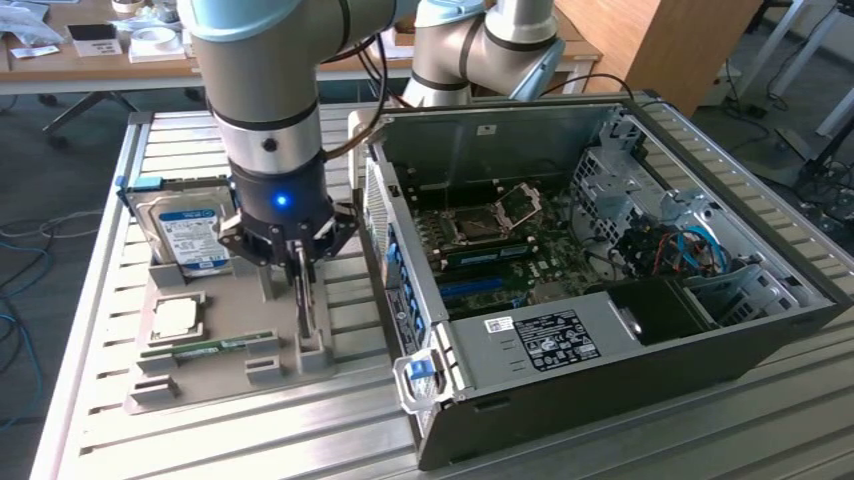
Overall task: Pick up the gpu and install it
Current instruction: 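Pick up the gpu and move the gpu toward the slot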
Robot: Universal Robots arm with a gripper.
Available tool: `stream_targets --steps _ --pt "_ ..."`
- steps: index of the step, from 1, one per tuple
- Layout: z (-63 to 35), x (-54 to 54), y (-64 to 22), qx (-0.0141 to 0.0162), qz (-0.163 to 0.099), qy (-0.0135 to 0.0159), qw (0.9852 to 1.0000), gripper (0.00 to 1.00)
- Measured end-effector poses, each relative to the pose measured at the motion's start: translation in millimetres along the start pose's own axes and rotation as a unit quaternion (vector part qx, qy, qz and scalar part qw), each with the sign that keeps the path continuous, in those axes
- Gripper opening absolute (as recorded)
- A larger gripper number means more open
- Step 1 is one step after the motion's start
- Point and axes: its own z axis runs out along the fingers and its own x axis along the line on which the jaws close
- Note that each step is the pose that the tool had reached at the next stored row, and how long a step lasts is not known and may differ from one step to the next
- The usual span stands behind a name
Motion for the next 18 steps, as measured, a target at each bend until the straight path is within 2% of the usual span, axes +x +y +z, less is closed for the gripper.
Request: stream_targets --steps 10,18 --pt "-11.0 -0.3 0.5 0.0000 0.000 0.0000 1.0000 0.27" --pt "-14.5 -0.3 0.6 0.0002 0.000 0.0001 1.0000 0.27"
